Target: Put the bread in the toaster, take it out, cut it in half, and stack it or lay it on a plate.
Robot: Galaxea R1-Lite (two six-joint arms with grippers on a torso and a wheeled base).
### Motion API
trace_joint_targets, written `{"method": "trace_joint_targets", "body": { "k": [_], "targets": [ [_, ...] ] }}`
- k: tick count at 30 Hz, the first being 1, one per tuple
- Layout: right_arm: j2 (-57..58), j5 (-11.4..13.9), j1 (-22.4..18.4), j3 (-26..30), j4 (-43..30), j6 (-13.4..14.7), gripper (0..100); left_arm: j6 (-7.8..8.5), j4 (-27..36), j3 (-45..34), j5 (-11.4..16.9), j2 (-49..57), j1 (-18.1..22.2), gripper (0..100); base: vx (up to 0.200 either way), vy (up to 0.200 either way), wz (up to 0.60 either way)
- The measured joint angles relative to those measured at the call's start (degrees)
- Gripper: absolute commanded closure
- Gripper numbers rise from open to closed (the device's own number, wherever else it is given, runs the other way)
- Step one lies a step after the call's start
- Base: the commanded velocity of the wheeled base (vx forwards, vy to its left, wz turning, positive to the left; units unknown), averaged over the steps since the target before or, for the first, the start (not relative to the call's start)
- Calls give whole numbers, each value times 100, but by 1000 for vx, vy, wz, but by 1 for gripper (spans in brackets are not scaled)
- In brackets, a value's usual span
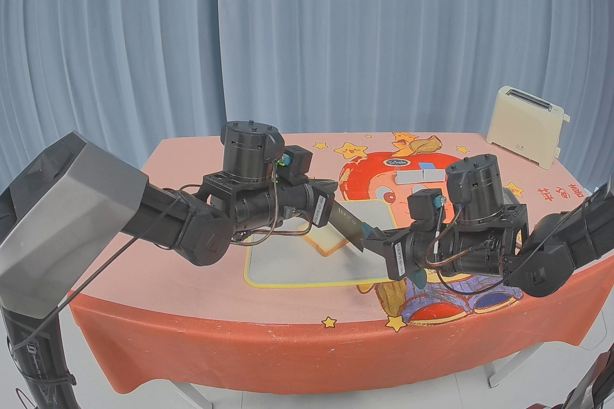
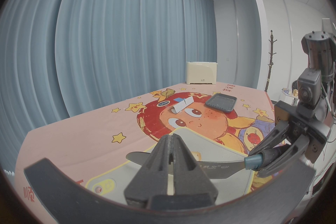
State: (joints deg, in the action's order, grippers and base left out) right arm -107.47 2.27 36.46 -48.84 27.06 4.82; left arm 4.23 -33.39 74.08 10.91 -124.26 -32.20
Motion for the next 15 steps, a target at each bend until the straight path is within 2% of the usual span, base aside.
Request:
{"method": "trace_joint_targets", "body": {
  "k": [15],
  "targets": [
    [-20, -2, 28, 22, 6, 2, 100, -2, -51, 224, -2, -350, -94, 100, 0, 0, 0]
  ]
}}
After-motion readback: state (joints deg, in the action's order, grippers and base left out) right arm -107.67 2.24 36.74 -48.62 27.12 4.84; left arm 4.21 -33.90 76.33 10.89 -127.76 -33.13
